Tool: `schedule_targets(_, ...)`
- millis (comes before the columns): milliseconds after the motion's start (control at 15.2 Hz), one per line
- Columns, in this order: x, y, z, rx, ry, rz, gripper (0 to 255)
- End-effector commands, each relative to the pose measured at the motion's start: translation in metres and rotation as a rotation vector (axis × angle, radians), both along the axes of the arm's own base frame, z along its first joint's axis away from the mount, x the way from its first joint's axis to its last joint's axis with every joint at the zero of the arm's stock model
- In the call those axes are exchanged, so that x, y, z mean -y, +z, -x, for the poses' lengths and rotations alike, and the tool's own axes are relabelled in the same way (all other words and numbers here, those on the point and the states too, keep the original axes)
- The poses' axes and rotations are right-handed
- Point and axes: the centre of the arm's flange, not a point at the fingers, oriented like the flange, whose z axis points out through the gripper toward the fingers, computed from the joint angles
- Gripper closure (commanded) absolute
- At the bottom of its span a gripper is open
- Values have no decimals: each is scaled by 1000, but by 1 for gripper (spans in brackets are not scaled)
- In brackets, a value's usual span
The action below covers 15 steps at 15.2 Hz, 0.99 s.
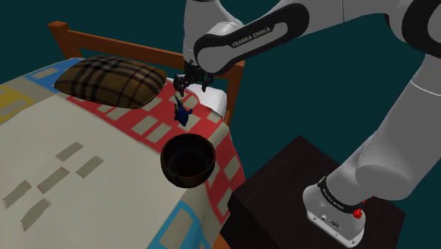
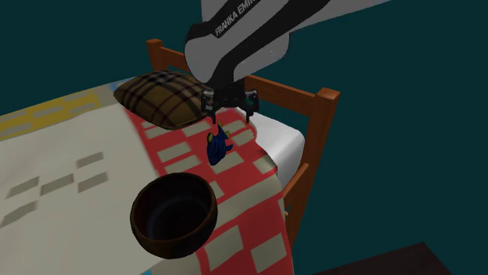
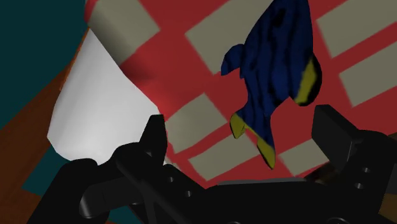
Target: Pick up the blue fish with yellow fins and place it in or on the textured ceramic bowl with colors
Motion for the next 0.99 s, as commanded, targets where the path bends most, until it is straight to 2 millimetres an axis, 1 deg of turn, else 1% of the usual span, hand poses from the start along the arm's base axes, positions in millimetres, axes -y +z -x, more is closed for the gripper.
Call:
schedule_targets(0, -10, -13, -20, 9, -10, 7, 0)
schedule_targets(264, -31, -39, -59, 26, -28, 19, 0)
schedule_targets(330, -33, -42, -63, 27, -29, 20, 0)
schedule_targets(726, -31, -73, -69, 27, -29, 20, 0)
schedule_targets(792, -31, -81, -71, 27, -29, 20, 0)
schedule_targets(924, -31, -81, -71, 27, -29, 20, 0)
